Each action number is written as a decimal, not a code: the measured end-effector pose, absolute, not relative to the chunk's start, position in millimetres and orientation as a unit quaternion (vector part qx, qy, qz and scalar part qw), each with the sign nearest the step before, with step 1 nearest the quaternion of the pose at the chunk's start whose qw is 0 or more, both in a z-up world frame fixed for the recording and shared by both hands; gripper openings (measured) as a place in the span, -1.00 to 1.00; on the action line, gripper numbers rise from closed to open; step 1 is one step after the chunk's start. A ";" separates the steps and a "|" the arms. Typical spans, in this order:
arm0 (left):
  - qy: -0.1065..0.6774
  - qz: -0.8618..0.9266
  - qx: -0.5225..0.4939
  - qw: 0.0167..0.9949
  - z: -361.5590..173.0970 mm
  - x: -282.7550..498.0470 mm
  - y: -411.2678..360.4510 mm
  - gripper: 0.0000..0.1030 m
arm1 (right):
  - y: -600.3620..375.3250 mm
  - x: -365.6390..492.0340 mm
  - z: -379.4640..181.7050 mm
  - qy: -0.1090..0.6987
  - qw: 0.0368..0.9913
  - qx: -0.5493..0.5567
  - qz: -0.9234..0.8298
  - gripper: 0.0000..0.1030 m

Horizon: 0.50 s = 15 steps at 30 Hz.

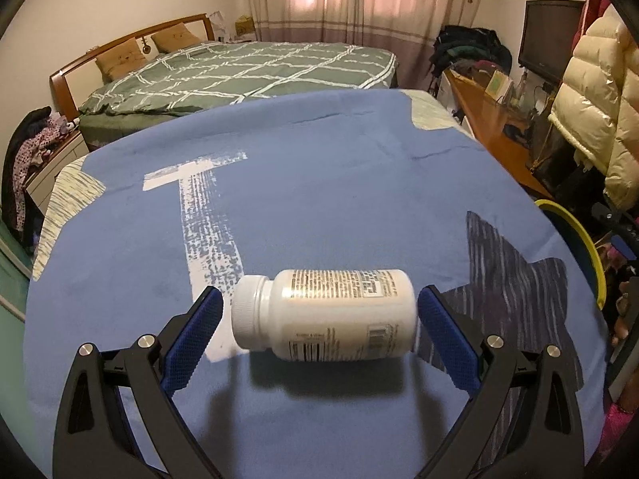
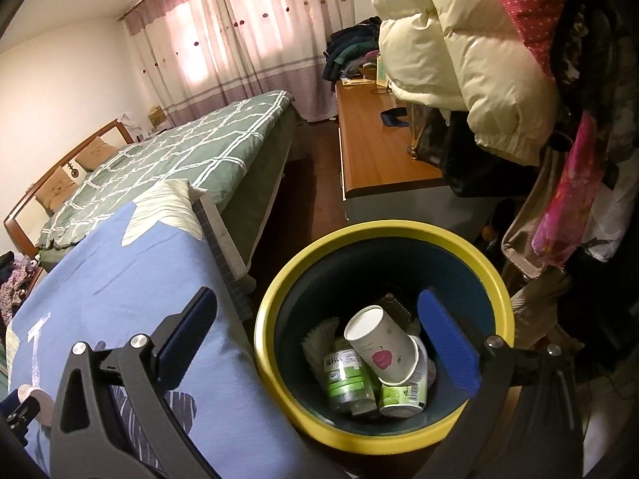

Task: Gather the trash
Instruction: 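Grasp the white pill bottle with the left tool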

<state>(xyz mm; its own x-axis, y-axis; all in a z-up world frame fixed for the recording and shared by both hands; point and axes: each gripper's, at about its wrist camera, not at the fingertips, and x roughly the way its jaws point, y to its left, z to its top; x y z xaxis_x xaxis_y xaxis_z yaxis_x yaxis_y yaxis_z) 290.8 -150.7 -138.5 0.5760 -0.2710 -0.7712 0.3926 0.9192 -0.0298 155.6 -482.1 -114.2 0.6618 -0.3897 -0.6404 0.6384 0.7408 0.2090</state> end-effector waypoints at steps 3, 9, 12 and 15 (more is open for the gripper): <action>0.432 -0.189 0.070 0.879 -145.8 296.7 -152.1 0.75 | -481.5 155.6 -114.0 0.291 0.887 0.213 -0.289 0.87; 0.439 -0.191 0.068 0.875 -150.0 299.6 -155.8 0.62 | -480.9 155.5 -113.8 0.289 0.887 0.216 -0.289 0.87; 0.433 -0.196 0.075 0.876 -144.5 294.6 -163.1 0.62 | -479.5 154.6 -112.7 0.284 0.888 0.219 -0.288 0.87; 0.422 -0.209 0.080 0.879 -130.9 285.4 -175.3 0.62 | -481.7 148.9 -110.9 0.275 0.891 0.224 -0.284 0.87</action>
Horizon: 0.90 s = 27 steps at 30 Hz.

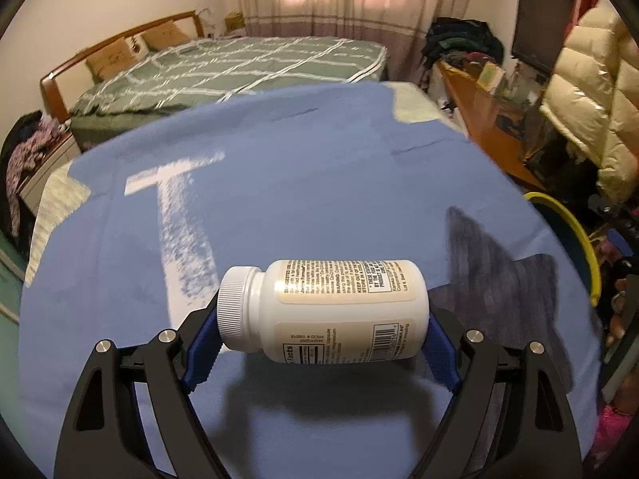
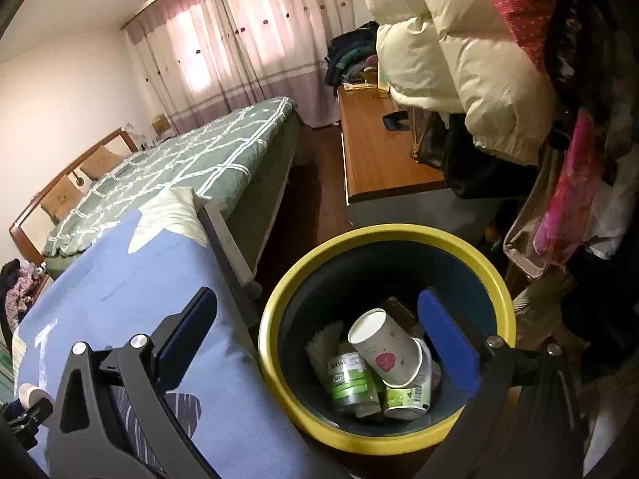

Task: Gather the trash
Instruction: 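Grasp the white pill bottle with the left tool, then carry the pill bottle over the yellow bin and open the left tool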

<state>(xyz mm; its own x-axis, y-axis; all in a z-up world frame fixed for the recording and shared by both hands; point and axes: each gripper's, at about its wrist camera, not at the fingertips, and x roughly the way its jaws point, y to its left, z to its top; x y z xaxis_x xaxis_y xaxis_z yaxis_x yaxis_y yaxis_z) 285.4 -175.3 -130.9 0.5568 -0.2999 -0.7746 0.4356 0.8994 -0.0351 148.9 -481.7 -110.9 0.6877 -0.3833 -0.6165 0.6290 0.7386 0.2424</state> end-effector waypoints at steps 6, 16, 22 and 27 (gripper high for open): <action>0.397 -0.261 0.106 0.873 -101.8 266.6 -224.0 0.62 | -487.0 118.4 -102.5 0.268 0.897 0.214 -0.278 0.87; 0.400 -0.357 0.139 0.833 -99.5 251.1 -361.5 0.62 | -502.2 45.9 -82.5 0.250 0.908 0.173 -0.287 0.87; 0.415 -0.388 0.172 0.805 -118.5 243.1 -439.8 0.62 | -518.6 16.7 -80.0 0.235 0.907 0.180 -0.300 0.87; 0.427 -0.403 0.195 0.786 -132.4 236.4 -498.0 0.62 | -529.7 2.6 -78.0 0.225 0.905 0.191 -0.305 0.87</action>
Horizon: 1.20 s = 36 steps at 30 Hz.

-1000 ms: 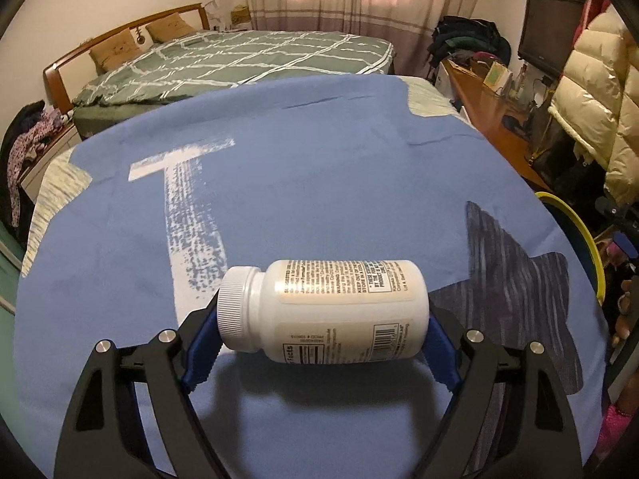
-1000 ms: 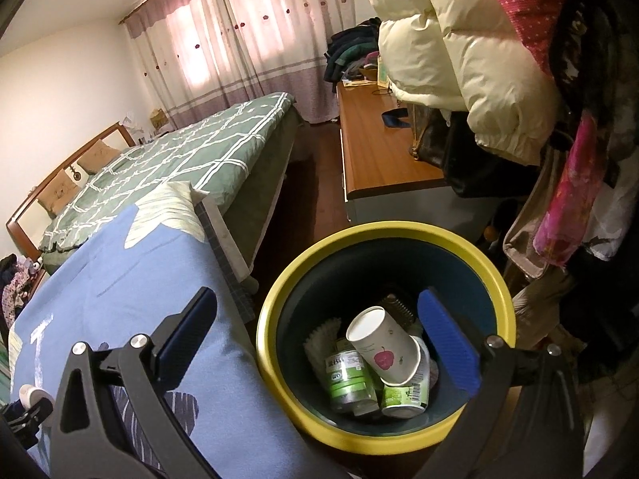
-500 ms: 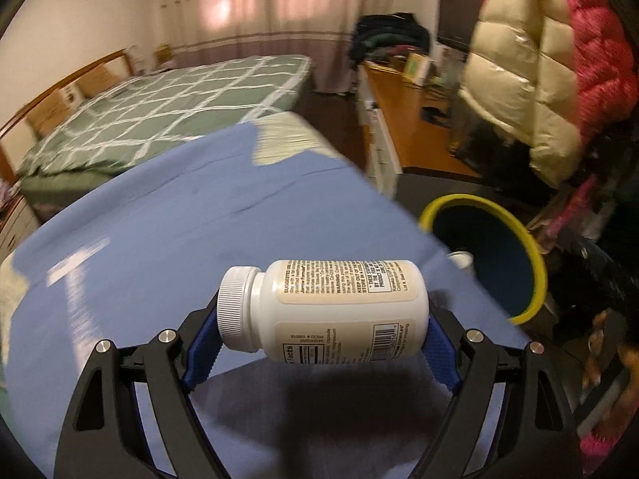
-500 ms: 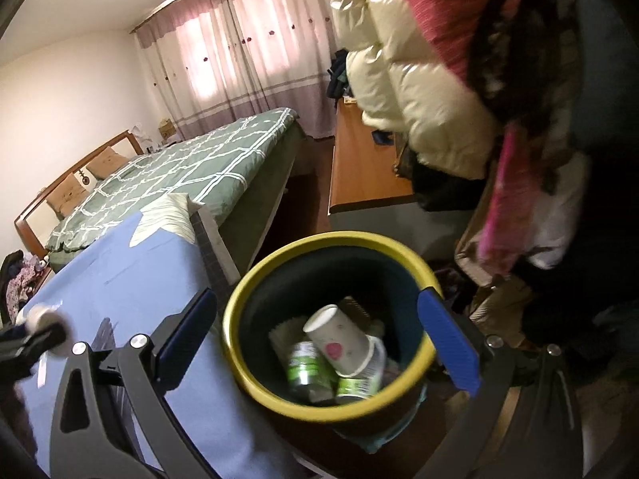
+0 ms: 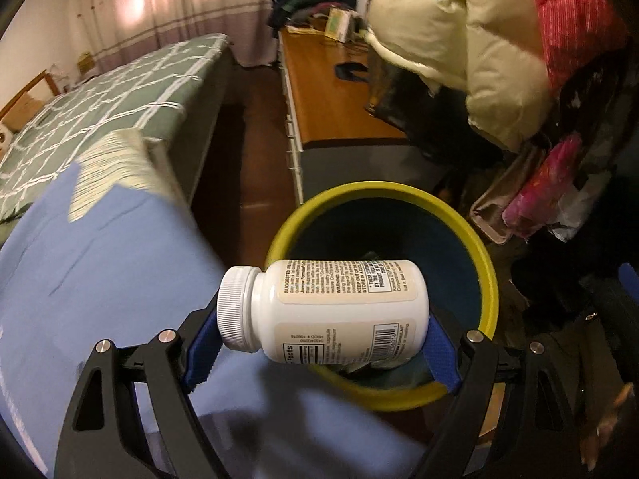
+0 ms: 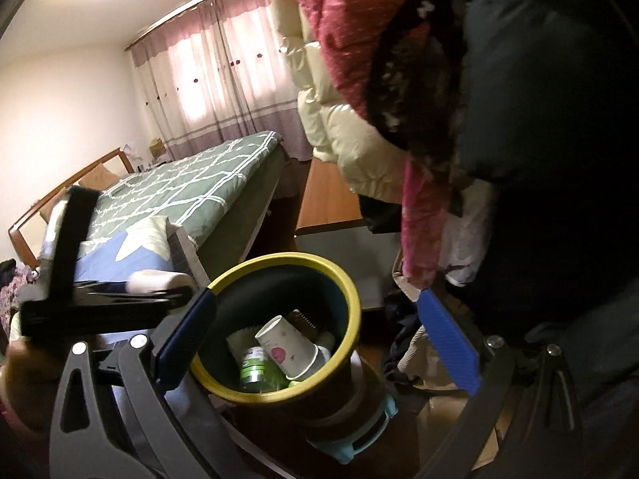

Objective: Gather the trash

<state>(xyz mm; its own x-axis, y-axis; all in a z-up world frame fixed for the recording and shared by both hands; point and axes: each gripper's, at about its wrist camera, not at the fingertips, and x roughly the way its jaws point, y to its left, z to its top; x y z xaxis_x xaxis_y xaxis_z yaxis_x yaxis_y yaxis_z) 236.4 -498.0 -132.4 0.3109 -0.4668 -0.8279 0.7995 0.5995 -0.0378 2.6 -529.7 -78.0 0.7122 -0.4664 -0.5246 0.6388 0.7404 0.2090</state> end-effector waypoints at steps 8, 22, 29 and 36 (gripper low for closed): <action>0.430 -0.403 0.188 0.786 -138.9 228.9 -519.1 0.80 | -537.3 -6.7 -78.5 0.220 0.903 0.200 -0.310 0.87; 0.330 -0.283 0.103 0.894 -52.0 171.3 -298.0 0.91 | -480.4 23.3 -65.4 0.253 0.931 0.162 -0.205 0.87; 0.290 -0.158 0.048 0.943 -23.4 115.2 -155.6 0.91 | -426.8 24.4 -42.3 0.250 0.950 0.105 -0.156 0.87; 0.261 -0.081 -0.010 0.962 -12.3 63.5 -59.1 0.91 | -387.8 11.2 -24.1 0.236 0.962 0.073 -0.113 0.87</action>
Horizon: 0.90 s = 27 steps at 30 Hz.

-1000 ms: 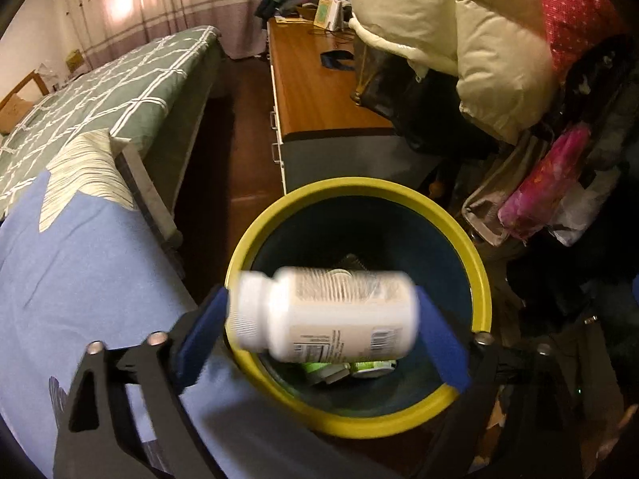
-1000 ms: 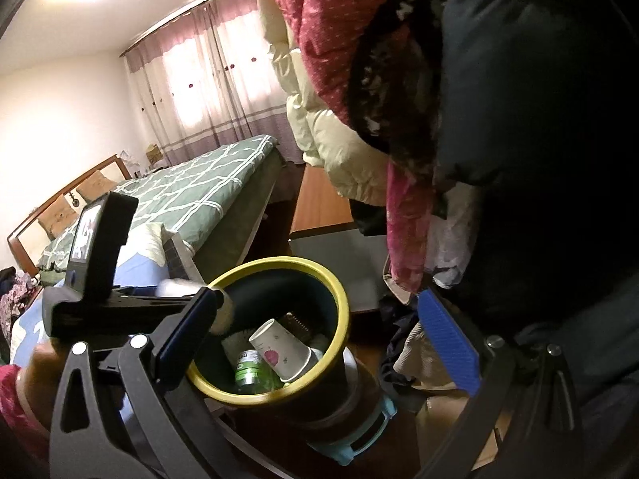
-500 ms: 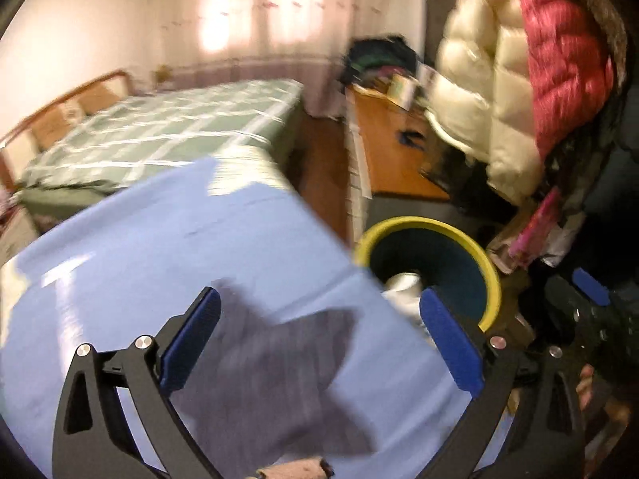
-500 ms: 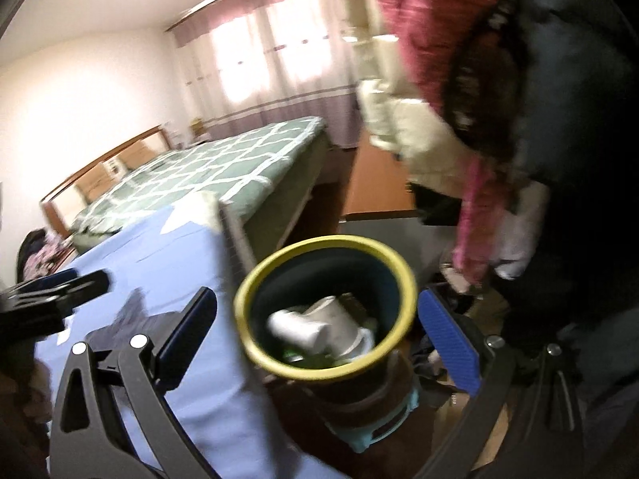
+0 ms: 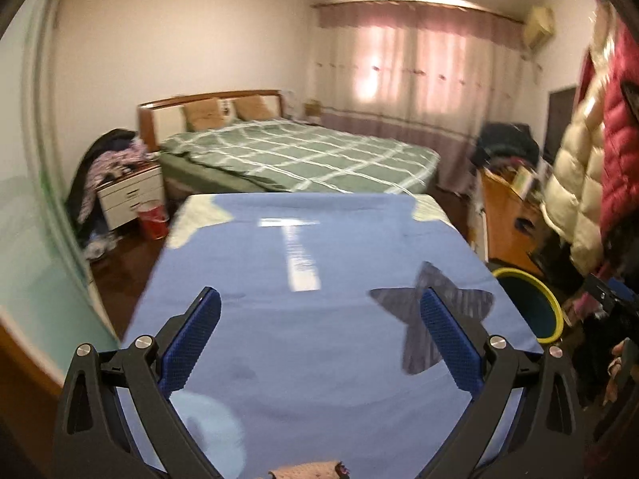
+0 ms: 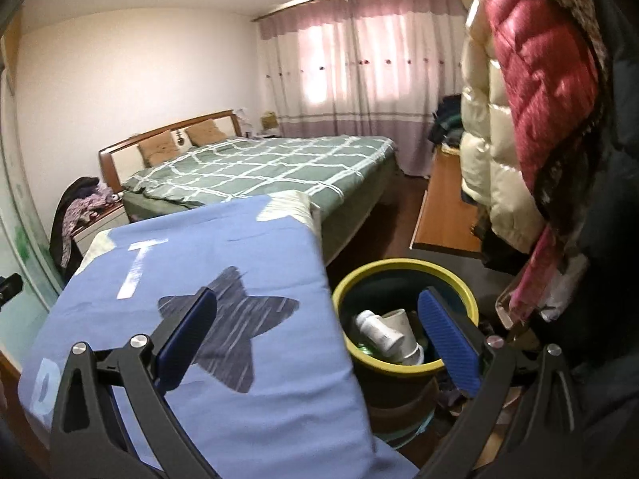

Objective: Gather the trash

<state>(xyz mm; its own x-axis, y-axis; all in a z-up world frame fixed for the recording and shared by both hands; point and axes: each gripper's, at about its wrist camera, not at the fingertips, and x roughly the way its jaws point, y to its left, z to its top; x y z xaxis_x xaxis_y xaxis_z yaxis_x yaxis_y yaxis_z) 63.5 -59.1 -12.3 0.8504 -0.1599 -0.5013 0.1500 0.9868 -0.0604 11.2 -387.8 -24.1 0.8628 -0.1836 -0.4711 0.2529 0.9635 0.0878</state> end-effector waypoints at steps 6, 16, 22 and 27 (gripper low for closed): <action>0.251 -0.053 -0.032 0.966 -10.4 29.1 -17.3 0.91 | -371.4 -2.6 -17.1 0.231 0.966 0.070 -0.093 0.87; 0.242 -0.048 -0.017 0.969 -2.5 12.7 -23.5 0.91 | -365.8 -4.2 -13.2 0.228 0.967 0.082 -0.073 0.87; 0.248 -0.052 -0.017 0.967 -0.7 15.5 -31.8 0.91 | -369.4 -6.3 -11.5 0.226 0.967 0.085 -0.077 0.87; 0.249 -0.053 -0.014 0.967 0.9 19.8 -37.3 0.91 | -373.4 -7.6 -10.6 0.224 0.967 0.090 -0.079 0.87</action>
